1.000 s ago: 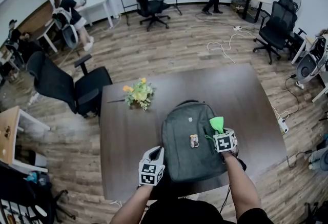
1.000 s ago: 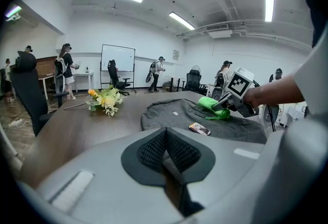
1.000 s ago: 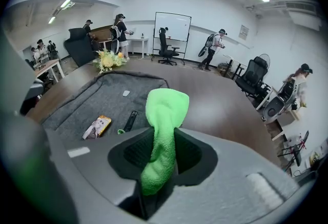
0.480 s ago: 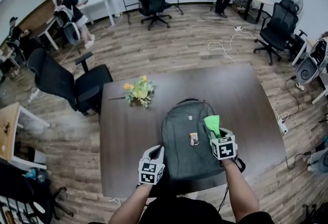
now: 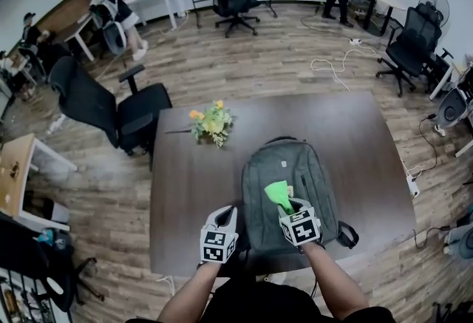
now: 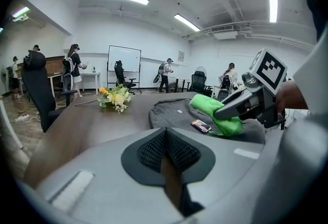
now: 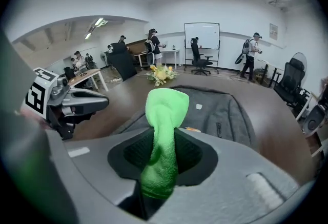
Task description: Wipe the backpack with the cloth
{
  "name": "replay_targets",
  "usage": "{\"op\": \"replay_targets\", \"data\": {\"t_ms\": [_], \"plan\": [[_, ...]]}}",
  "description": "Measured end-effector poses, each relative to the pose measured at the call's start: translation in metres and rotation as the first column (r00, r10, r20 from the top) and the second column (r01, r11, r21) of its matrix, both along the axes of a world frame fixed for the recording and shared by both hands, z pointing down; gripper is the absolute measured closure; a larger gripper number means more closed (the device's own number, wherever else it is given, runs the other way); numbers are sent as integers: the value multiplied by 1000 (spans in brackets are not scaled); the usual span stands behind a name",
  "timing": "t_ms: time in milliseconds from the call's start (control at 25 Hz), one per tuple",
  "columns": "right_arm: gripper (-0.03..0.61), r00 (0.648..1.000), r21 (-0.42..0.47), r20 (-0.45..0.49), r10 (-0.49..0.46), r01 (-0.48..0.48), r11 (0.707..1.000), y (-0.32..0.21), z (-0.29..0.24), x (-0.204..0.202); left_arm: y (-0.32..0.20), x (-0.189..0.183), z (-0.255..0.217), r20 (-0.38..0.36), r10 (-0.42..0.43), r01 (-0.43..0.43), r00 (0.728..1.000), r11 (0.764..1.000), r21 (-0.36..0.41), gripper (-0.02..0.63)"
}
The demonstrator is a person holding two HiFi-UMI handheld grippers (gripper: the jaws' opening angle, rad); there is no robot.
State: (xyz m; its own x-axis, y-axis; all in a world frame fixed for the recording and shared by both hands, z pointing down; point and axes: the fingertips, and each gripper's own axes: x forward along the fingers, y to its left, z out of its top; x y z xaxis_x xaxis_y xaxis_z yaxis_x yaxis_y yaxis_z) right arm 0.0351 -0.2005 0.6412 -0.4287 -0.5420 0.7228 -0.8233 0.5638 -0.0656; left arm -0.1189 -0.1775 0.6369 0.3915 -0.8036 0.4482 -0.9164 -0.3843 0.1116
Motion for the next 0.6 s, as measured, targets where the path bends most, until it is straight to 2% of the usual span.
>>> {"op": "replay_targets", "data": {"t_ms": [400,600], "plan": [[471,990,-66,105,-93,100,993,38,0,-78,25,-30,3,7,-60,61,998,998,-12,597],[471,990,-98,88,-114,122,988,50,16,-95,36,-40,7,17,-77,77,997,997,-26,597]]}}
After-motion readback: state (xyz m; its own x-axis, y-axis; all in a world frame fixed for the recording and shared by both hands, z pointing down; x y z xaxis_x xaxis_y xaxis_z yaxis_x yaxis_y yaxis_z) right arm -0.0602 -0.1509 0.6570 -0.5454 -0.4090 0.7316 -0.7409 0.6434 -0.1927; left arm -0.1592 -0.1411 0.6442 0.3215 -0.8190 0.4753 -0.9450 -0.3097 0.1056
